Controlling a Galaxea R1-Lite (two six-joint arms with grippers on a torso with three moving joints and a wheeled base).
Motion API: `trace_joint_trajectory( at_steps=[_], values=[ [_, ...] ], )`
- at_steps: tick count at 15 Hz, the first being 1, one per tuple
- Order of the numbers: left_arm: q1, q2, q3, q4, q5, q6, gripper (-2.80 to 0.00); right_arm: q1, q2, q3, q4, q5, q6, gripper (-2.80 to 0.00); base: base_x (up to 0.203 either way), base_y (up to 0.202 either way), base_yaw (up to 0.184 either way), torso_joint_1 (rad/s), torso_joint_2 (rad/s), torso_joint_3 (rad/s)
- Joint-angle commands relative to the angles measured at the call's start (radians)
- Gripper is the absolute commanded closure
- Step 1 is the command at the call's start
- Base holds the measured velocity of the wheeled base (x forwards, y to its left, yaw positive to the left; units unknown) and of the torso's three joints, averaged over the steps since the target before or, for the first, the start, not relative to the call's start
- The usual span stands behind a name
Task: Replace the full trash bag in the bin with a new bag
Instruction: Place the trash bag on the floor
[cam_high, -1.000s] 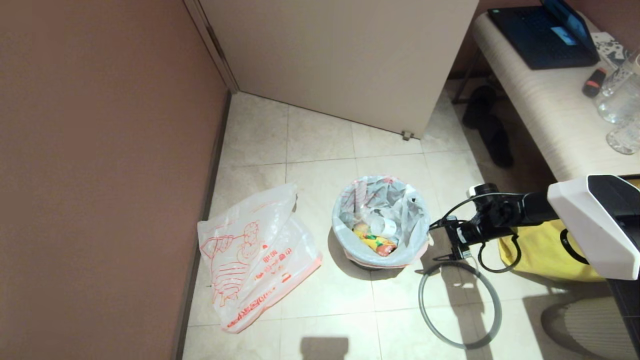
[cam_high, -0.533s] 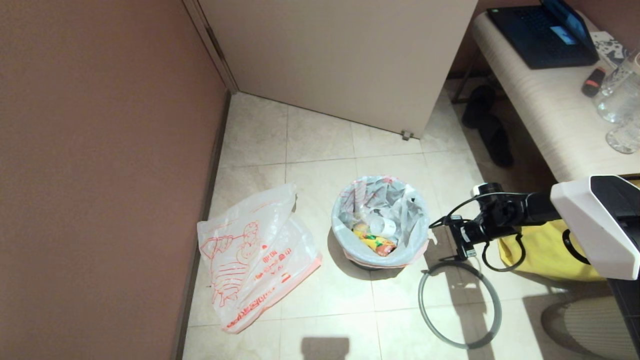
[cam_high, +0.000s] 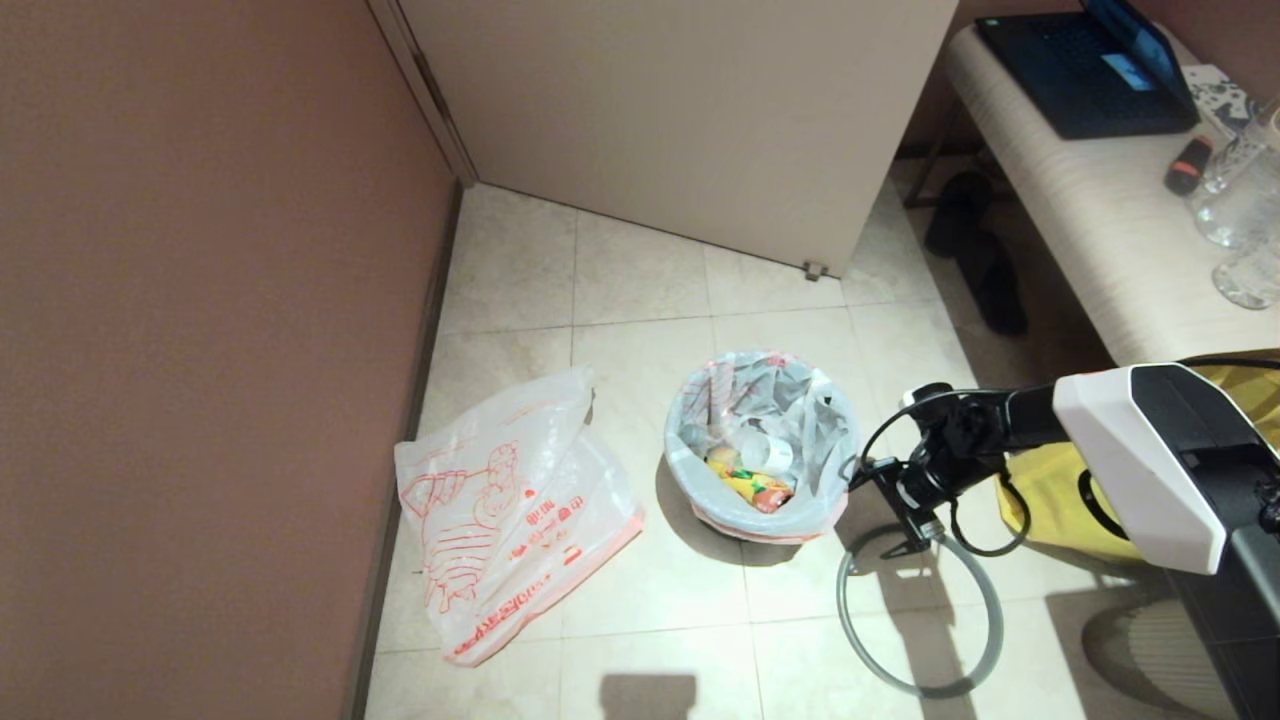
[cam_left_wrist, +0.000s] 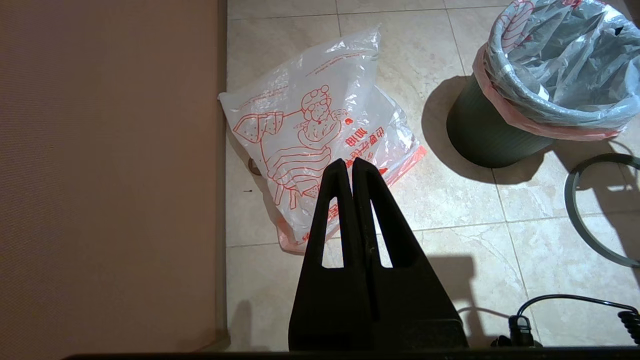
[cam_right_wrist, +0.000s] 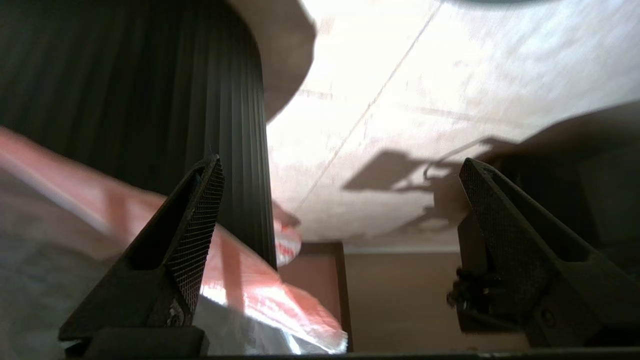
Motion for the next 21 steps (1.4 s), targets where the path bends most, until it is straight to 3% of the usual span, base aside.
trace_joint_trajectory(
  at_steps=[1, 5, 7, 11, 13, 14, 16, 17, 19, 21],
  values=[
    [0.000, 0.001, 0.000, 0.000, 0.000, -0.001, 0.00, 0.007, 0.019, -0.002, 0.017, -0.002, -0.021, -2.80, 0.000, 0.000, 0.000, 0.000, 0.00, 0.000],
    [0.001, 0.001, 0.000, 0.000, 0.001, -0.002, 0.00, 0.028, 0.021, -0.002, 0.029, -0.008, -0.026, -2.80, 0.000, 0.000, 0.000, 0.000, 0.00, 0.000],
    [0.001, 0.001, 0.000, 0.000, 0.000, -0.001, 0.00, 0.012, 0.008, -0.003, 0.034, -0.107, -0.089, -2.80, 0.000, 0.000, 0.000, 0.000, 0.00, 0.000],
    [0.001, 0.001, 0.000, 0.000, 0.001, -0.001, 0.00, -0.042, -0.063, 0.124, 0.177, -0.277, -0.536, -2.80, 0.000, 0.000, 0.000, 0.000, 0.00, 0.000],
    [0.001, 0.001, 0.000, 0.000, 0.001, -0.002, 0.00, -0.079, -0.129, 0.270, 0.162, -0.350, -0.807, -2.80, 0.000, 0.000, 0.000, 0.000, 0.00, 0.000],
    [0.001, 0.001, 0.000, 0.000, 0.000, -0.001, 0.00, -0.099, -0.150, 0.367, 0.105, -0.370, -0.979, -2.80, 0.000, 0.000, 0.000, 0.000, 0.00, 0.000],
    [0.001, 0.001, 0.000, 0.000, -0.001, -0.001, 0.00, -0.130, -0.172, 0.562, -0.121, -0.422, -1.302, -2.80, 0.000, 0.000, 0.000, 0.000, 0.00, 0.000],
    [0.000, 0.001, 0.000, 0.000, 0.000, -0.001, 0.00, -0.136, -0.179, 0.666, -0.314, -0.444, -1.416, -2.80, 0.000, 0.000, 0.000, 0.000, 0.00, 0.000],
    [0.001, 0.000, 0.000, 0.000, 0.000, -0.001, 0.00, -0.132, -0.159, 0.850, -0.816, -0.438, -1.614, -2.80, 0.000, 0.000, 0.000, 0.000, 0.00, 0.000],
    [0.001, 0.001, 0.000, 0.000, 0.001, 0.000, 0.00, -0.131, -0.081, 0.969, -1.301, -0.383, -1.852, -2.80, 0.000, 0.000, 0.000, 0.000, 0.00, 0.000]
  ],
)
